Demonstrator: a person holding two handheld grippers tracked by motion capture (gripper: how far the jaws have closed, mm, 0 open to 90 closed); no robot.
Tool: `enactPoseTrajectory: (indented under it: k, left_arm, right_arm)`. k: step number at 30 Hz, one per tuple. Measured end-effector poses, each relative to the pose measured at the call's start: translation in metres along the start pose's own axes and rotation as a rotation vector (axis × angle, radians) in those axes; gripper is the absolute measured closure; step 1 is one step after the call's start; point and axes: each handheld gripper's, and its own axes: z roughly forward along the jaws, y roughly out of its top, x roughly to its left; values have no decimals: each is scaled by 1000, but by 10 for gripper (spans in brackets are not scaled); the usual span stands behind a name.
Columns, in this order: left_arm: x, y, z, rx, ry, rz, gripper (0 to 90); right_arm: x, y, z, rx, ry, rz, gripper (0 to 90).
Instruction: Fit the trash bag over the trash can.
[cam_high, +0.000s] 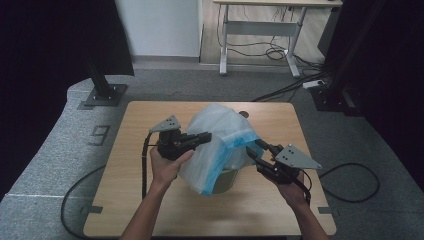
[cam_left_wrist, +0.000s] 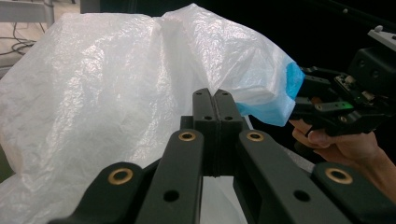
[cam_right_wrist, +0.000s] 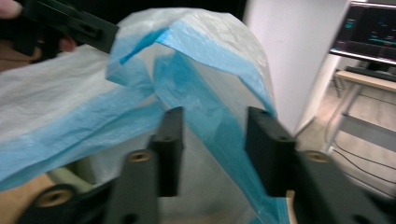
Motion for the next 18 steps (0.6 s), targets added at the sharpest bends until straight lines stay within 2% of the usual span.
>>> enactPoseTrajectory:
  k: [3, 6, 11, 15, 18]
  left_arm:
    - [0, 1, -1, -1, -1, 0, 896]
    - [-1, 2, -1, -3, -11, -5, 896]
    - [-1, 2, 0, 0, -18, -10, 896]
    - [0, 2, 0, 5, -17, -10, 896]
    - [1, 2, 0, -1, -14, -13, 896]
  right_arm:
    - [0, -3, 1, 13, -5, 14, 436]
    - [0, -5, 3, 25, -15, -2, 388]
    - [0, 1, 11, 35, -55, -16, 374]
    - [1, 4, 19, 45, -91, -28, 481]
    - [-2, 4, 21, 51, -104, -10, 685]
